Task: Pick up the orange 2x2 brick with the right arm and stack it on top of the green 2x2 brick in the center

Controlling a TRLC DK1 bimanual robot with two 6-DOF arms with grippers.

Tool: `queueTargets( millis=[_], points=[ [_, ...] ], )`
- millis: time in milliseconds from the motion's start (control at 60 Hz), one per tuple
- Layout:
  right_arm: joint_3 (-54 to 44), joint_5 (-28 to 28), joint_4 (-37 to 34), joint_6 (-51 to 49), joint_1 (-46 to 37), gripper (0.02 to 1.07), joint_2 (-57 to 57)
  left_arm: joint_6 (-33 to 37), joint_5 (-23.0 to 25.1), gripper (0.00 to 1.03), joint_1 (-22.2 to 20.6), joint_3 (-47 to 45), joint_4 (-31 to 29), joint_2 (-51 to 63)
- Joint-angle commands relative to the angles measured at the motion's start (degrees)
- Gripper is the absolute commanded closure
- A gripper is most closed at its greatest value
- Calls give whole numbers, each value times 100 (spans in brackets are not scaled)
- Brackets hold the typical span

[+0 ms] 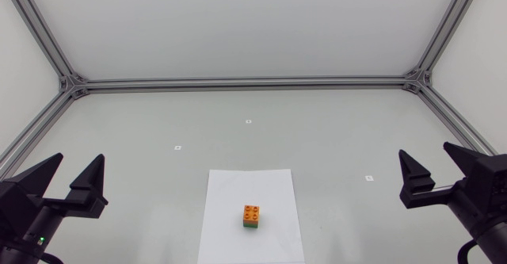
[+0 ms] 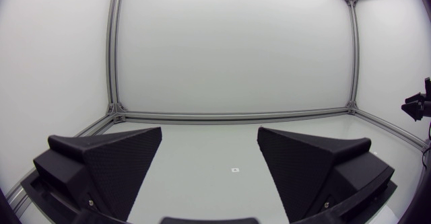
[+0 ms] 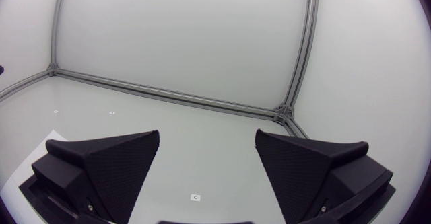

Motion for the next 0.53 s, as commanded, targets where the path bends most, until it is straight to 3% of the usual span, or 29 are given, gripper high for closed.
queueTargets(
  millis=[0,217,517],
  points=[
    [-297,92,196,417,98,6,-263,31,16,4,-45,-235,-65,-15],
    [-812,302,574,1017,291,6,-890,31,16,4,-45,-235,-65,-15],
    [-814,303,576,1020,292,6,-893,31,16,4,-45,-235,-65,-15]
  ],
)
